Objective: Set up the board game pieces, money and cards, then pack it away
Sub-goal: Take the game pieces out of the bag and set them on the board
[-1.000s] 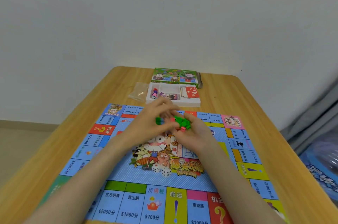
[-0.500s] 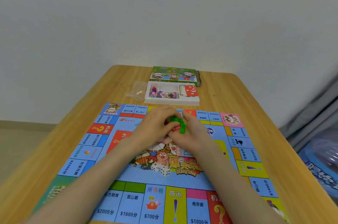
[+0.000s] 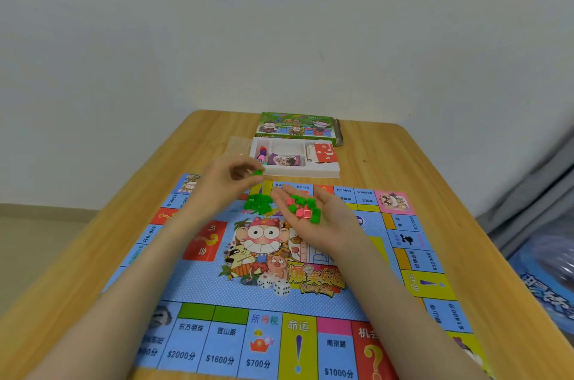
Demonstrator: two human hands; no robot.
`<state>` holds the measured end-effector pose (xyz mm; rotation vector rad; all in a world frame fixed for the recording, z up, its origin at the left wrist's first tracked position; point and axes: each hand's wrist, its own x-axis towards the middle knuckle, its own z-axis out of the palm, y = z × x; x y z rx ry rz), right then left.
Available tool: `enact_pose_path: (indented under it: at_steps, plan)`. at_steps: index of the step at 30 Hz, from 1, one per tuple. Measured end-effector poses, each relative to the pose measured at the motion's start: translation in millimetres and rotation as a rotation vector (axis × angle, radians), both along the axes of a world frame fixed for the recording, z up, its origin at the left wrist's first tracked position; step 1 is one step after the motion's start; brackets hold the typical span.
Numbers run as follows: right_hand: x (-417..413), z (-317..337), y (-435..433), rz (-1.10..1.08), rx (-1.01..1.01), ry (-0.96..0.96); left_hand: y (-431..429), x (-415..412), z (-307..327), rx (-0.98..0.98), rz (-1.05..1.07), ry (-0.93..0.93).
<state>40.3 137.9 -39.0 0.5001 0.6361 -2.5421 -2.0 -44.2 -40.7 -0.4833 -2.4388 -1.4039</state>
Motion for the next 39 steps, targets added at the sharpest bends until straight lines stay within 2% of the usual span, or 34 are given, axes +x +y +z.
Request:
enact_pose_path:
  at_steps: [3, 8, 14, 18, 22, 27, 34, 39]
  plan:
    - [0.8, 1.3, -0.3, 0.004, -0.001, 0.004, -14.1, -5.0, -10.2, -0.143, -0.037, -0.040]
    - [1.4, 2.0, -0.1, 0.001, -0.013, 0.008, -14.7, -5.9, -16.3, -0.309, -0.088, 0.024]
    - [2.8, 2.9, -0.6, -0.002, -0.014, 0.013, -12.1, -4.3, -19.7, -0.299, -0.196, 0.066]
    - [3.0, 3.9, -1.4, -0.015, -0.026, 0.003, -11.9, -5.3, -21.3, -0.269, -0.156, 0.070]
    - [1.2, 1.2, -2.2, -0.017, -0.044, 0.004, 2.2, 2.5, -16.7, -0.206, -0.089, 0.264]
    - [-4.1, -5.2, -3.3, 0.047, -0.049, 0.025, 26.3, 12.8, -16.2, -0.427, -0.275, 0.462]
    - [-10.6, -15.3, -2.7, 0.070, -0.088, 0.038, 23.2, 12.0, -20.4, -0.393, -0.315, 0.403]
    - [-8.3, -10.6, -1.4, 0.033, -0.034, 0.017, 24.2, 14.2, -20.8, -0.378, -0.297, 0.395]
